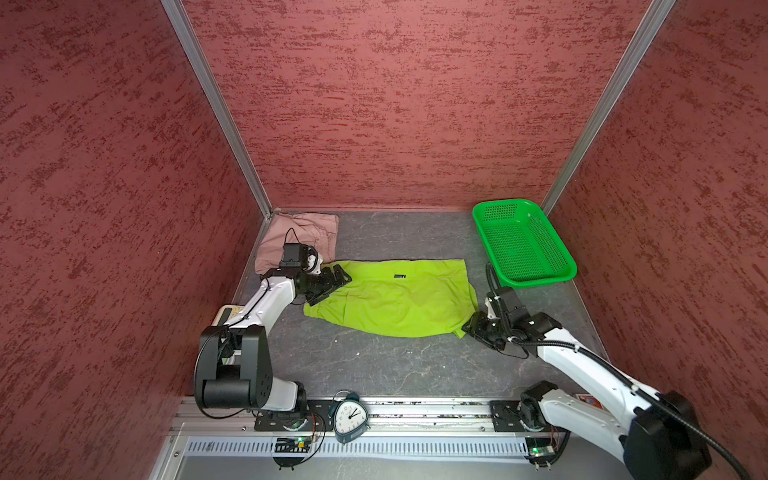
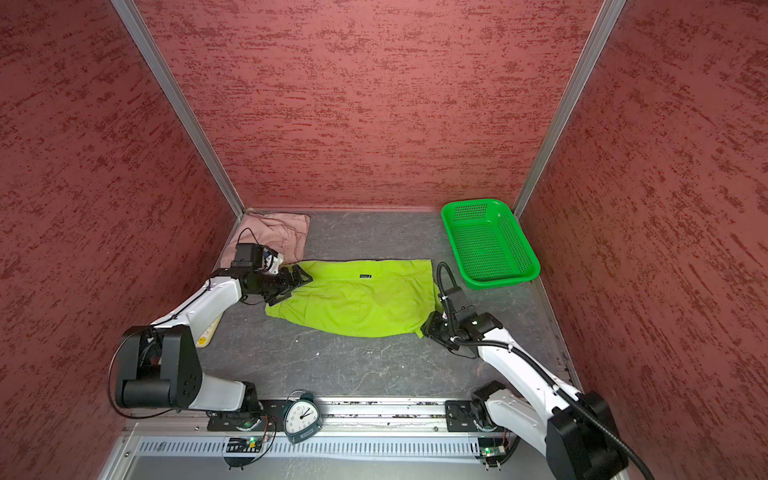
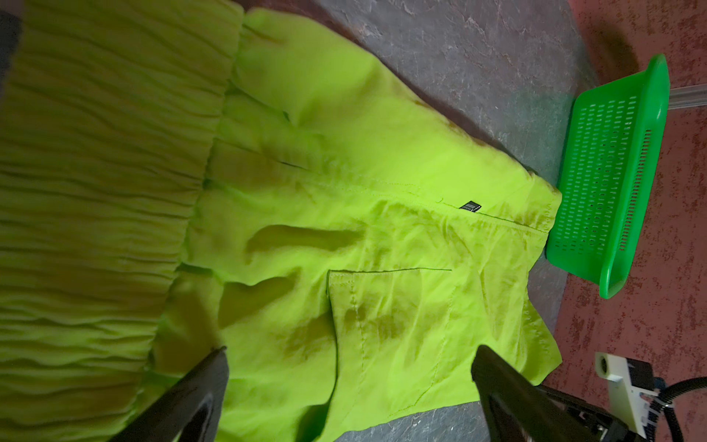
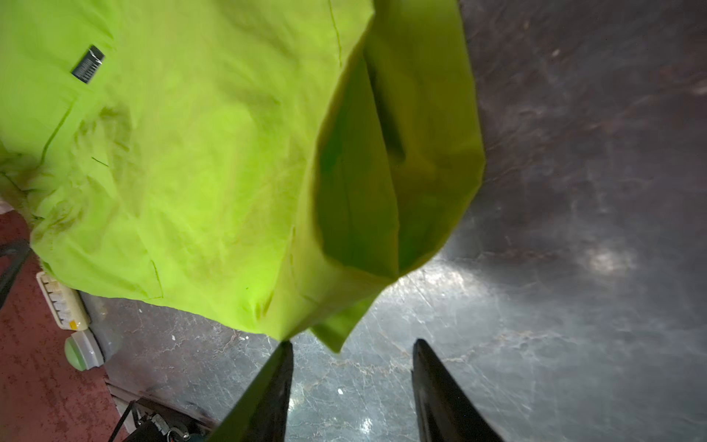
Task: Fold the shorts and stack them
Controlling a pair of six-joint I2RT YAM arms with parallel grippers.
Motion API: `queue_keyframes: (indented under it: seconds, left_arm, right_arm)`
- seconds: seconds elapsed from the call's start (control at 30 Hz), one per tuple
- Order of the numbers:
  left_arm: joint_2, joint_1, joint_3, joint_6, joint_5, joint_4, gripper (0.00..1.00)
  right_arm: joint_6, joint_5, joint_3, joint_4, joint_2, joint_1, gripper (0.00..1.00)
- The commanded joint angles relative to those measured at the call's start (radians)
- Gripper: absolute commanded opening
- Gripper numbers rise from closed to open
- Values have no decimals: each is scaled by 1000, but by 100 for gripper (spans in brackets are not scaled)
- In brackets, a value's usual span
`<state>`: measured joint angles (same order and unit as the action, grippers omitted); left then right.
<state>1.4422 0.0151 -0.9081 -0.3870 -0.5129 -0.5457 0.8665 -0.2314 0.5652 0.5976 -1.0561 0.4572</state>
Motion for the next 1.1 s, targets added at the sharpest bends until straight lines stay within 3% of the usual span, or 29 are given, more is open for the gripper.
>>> queue_keyframes:
  seconds: [0.0, 0.2, 0.33, 0.5, 0.73, 0.87, 0.93, 1.07]
  left_arm:
    - [23, 6, 6, -13, -12, 54, 99]
    - [67, 14, 37, 3, 27, 78, 99]
    - [90, 32, 76, 9, 38, 107, 99]
    - [120, 60, 92, 22, 39, 111, 99]
    - [168, 89, 99, 26, 39, 111, 99]
    - [173, 106, 104, 35, 45, 110, 99]
    - [172, 111, 106, 38, 39, 111, 99]
    - [181, 111, 104, 43, 30, 110, 100]
  right_arm:
    - [40, 33, -16, -84, -28, 38, 51]
    - [21, 104, -31, -194, -97, 49, 48]
    - [-13, 156, -23, -252, -153, 48, 38]
    - [-90, 245, 88, -106, -197, 49, 0]
    - [-171, 346, 293, 296, -225, 51, 0]
    - [-150, 393, 363, 442, -208, 49, 0]
    - [-110, 382, 361, 459, -175, 44, 3]
    - [-39, 317, 284, 433, -103, 19, 19]
